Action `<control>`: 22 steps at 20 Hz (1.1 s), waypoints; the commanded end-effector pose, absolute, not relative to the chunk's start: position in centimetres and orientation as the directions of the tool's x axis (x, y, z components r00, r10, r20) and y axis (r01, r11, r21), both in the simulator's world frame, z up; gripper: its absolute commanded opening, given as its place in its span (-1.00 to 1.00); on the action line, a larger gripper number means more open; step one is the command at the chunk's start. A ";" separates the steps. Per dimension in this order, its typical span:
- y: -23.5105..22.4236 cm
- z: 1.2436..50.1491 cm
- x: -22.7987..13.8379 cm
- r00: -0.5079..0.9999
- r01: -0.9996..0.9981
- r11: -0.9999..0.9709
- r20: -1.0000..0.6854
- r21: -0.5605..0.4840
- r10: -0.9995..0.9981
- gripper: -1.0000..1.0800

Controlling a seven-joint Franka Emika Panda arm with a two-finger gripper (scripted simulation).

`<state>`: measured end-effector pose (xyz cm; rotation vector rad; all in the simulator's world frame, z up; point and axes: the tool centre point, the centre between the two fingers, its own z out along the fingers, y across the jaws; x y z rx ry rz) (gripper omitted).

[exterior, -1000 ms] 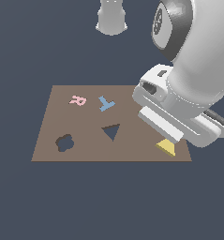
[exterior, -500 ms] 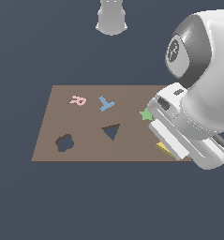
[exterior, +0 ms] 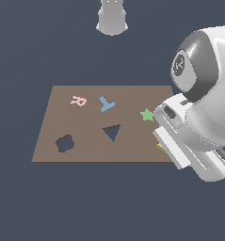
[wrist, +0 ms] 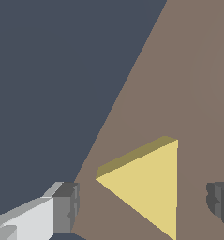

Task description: Insert a designated object into the corresponding slot on a board.

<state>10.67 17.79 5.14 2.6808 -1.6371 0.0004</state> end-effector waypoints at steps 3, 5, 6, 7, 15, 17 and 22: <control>17.9 5.0 11.0 0.443 -0.897 -0.443 0.000 0.000 -0.897 0.92; 17.9 5.0 11.0 0.442 -0.897 -0.442 0.000 0.000 -0.897 0.92; 17.9 5.0 11.0 0.444 -0.896 -0.444 0.000 0.000 -0.896 0.92; 17.9 5.0 11.0 0.444 -0.896 -0.444 0.000 0.000 -0.896 0.92; 17.9 3.0 11.0 0.442 -0.897 -0.442 0.000 0.000 -0.897 0.92; 17.9 3.0 11.0 0.442 -0.897 -0.442 0.000 0.000 -0.897 -1.00; 17.9 3.0 11.0 0.442 -0.897 -0.442 0.000 0.000 -0.897 -1.00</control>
